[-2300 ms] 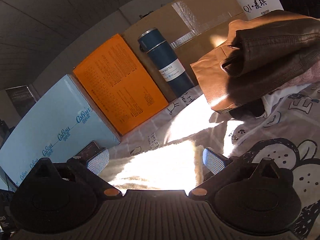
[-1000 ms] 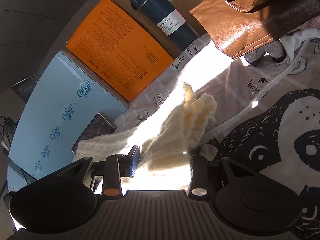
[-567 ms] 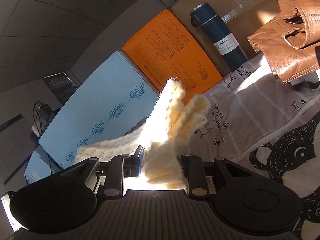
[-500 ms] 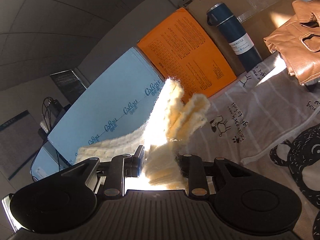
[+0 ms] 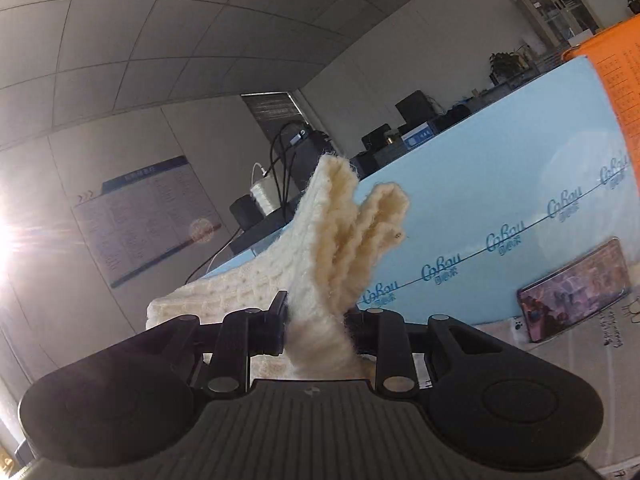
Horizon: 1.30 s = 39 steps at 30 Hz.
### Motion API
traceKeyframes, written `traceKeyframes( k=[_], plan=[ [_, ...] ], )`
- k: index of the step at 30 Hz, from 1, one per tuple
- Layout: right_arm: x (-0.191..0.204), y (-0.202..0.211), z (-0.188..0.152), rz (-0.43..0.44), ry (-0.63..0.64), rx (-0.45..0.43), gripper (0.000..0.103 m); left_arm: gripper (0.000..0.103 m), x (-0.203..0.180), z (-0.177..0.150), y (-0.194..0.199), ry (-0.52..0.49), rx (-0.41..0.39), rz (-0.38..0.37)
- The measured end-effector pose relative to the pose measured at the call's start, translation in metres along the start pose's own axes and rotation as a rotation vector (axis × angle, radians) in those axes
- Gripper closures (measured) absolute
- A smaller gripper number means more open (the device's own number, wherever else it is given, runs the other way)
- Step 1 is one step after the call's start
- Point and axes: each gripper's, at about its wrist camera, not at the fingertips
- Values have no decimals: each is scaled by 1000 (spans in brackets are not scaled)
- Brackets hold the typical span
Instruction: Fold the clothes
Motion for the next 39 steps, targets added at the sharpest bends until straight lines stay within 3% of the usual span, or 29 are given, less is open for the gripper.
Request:
traceKeyframes(
  k=[4, 8, 16, 20, 26, 27, 28, 30, 35, 37, 39],
  plan=[
    [6, -65, -22, 4, 3, 82, 78, 71, 31, 14, 7, 50, -65, 183],
    [9, -129, -47, -7, 9, 166, 78, 71, 55, 15, -1, 68, -54, 344],
    [-10, -191, -100, -77, 10, 295, 78, 70, 112, -4, -18, 165, 99, 589],
    [-23, -208, -121, -119, 28, 336, 75, 69, 118, -11, -28, 133, 149, 658],
    [-29, -212, -125, -210, 122, 330, 58, 58, 98, -7, -23, -1, 75, 780],
    [-30, -214, -128, -227, 136, 336, 56, 51, 95, -5, -21, -19, 50, 808],
    [-31, -216, -131, -244, 149, 342, 52, 32, 95, -4, -21, -33, 42, 836],
    [-32, -218, -136, -266, 168, 348, 47, 22, 96, -3, -21, -62, 35, 894],
    [-32, -222, -138, -300, 188, 349, 33, 17, 128, -14, -41, -23, 201, 977],
    [-33, -224, -137, -307, 183, 351, 30, 8, 138, -16, -43, 3, 218, 993],
    [-31, -223, -136, -311, 185, 349, 28, 7, 147, -17, -43, 32, 228, 1001]
  ],
)
Point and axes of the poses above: each gripper's, at about its wrist camera, not at the fingertips, and y roughly against the way its jaws point, x to its left, z to its top, and after that the axes turned 1 degree about y, right-handed
